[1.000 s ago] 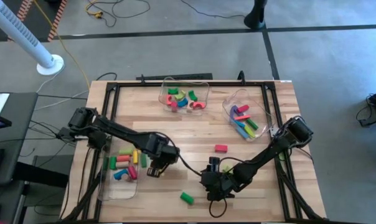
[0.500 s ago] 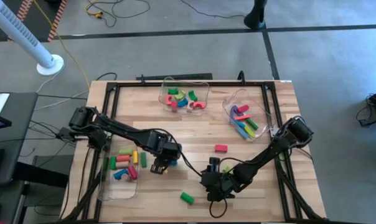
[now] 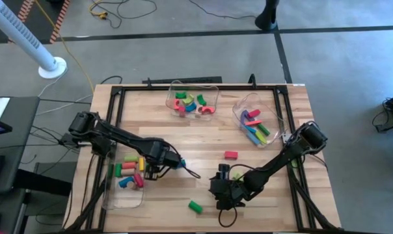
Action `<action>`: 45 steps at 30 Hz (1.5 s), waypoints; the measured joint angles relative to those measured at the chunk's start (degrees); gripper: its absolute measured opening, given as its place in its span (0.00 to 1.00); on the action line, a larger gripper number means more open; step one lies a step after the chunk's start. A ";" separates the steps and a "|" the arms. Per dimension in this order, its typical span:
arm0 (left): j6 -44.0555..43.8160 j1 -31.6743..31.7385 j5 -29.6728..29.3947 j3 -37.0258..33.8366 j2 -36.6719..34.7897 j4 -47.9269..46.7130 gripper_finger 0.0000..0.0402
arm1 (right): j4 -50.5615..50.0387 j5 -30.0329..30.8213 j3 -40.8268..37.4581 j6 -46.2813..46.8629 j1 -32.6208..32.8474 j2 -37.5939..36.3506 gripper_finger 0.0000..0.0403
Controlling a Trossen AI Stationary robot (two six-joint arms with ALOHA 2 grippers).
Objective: Sort blocks by size
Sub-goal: Put the green rectangular block into the right transparent bin
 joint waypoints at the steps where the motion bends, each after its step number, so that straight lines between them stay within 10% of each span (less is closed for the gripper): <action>1: -0.30 0.02 0.93 -0.43 0.00 0.50 0.54 | 0.00 -0.01 0.00 -0.03 -0.09 0.00 0.59; 45: 3.94 1.31 -7.77 0.35 4.53 9.31 0.53 | 0.14 -0.01 0.00 -0.60 0.48 0.00 0.59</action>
